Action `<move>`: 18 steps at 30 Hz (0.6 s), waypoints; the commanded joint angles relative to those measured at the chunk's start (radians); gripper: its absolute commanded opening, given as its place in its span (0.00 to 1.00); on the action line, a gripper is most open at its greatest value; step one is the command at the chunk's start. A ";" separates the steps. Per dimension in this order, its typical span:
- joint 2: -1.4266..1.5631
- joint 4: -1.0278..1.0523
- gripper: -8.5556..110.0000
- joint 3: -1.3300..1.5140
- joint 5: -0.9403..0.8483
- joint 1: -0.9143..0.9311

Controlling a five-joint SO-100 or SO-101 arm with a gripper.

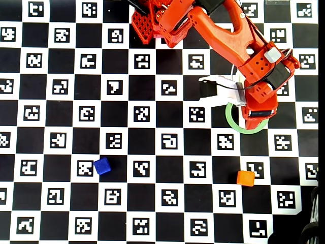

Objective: Grab the red cube then put it in the green circle then put the blue cube on top and finally the orange cube on top

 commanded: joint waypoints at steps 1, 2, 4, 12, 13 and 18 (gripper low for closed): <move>0.155 0.067 0.33 -0.118 -0.054 0.066; 0.163 0.087 0.33 -0.126 -0.078 0.084; 0.175 0.126 0.33 -0.135 -0.130 0.129; 0.225 0.193 0.33 -0.137 -0.318 0.356; 0.233 0.196 0.33 -0.140 -0.348 0.385; 0.258 0.195 0.33 -0.158 -0.506 0.537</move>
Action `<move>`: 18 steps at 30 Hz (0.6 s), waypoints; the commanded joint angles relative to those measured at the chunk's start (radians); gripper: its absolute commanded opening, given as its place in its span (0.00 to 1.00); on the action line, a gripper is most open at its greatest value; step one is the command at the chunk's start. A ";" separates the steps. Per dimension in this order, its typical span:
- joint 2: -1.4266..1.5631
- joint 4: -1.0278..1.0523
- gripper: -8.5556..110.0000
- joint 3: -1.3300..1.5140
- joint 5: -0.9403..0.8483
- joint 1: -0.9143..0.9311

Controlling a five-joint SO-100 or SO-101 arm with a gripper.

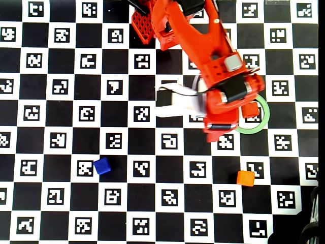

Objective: Grab the red cube then put it in the green circle then put the blue cube on top and finally the orange cube on top

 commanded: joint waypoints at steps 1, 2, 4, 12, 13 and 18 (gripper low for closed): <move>0.106 -0.003 0.33 -0.101 -0.107 0.121; 0.106 -0.002 0.33 -0.107 -0.132 0.147; 0.107 0.006 0.33 -0.118 -0.202 0.201; 0.098 0.064 0.36 -0.189 -0.437 0.353; 0.098 0.071 0.36 -0.192 -0.454 0.365; 0.069 0.098 0.37 -0.218 -0.554 0.420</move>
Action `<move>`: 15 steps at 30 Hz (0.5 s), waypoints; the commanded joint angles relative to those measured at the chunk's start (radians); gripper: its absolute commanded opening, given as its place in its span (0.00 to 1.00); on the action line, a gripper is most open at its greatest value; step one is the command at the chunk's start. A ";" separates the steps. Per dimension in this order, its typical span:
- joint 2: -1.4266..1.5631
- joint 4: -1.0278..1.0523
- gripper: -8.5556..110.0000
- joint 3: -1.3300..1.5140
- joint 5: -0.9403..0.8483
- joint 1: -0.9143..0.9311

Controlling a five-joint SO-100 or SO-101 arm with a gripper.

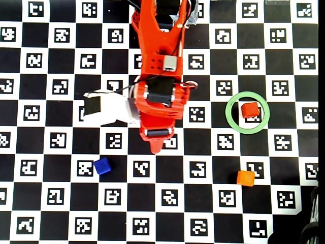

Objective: Grab the red cube then put it in the green circle then put the blue cube on top and finally the orange cube on top

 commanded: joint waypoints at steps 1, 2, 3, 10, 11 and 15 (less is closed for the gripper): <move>0.043 0.034 0.37 -0.121 -0.071 0.048; 0.021 0.043 0.38 -0.144 -0.081 0.061; 0.002 0.046 0.39 -0.166 -0.092 0.075; -0.183 0.092 0.41 -0.341 -0.181 0.150; -0.201 0.091 0.41 -0.347 -0.190 0.155; -0.282 0.092 0.41 -0.407 -0.216 0.164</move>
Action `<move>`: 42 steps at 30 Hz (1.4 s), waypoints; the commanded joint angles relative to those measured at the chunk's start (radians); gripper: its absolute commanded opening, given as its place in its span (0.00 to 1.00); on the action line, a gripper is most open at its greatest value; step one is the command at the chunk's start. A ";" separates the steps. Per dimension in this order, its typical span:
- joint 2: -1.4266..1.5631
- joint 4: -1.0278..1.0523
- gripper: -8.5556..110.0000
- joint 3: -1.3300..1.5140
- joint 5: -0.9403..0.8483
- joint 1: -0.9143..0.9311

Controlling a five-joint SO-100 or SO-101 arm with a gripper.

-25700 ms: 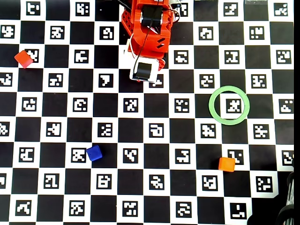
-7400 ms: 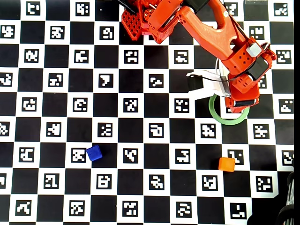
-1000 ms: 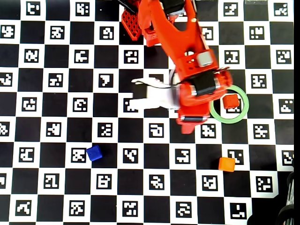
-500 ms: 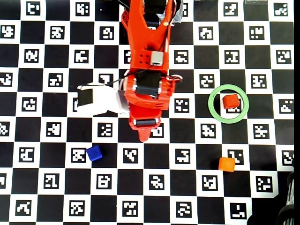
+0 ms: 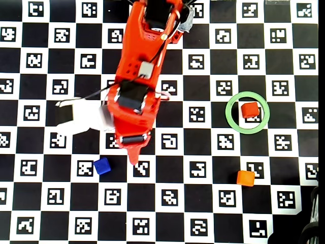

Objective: Grab the red cube then put it in the green circle then put the blue cube on top and finally the orange cube on top

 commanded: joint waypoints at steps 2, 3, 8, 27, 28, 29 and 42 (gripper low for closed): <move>-0.044 0.064 0.41 -0.156 -0.026 0.017; -0.064 0.064 0.41 -0.178 -0.032 0.017; -0.140 0.048 0.41 -0.235 -0.060 0.020; -0.272 -0.232 0.41 -0.127 -0.101 0.089; -0.284 -0.244 0.41 -0.132 -0.106 0.092; -0.293 -0.255 0.41 -0.133 -0.106 0.094; -0.390 -0.334 0.41 -0.127 -0.115 0.115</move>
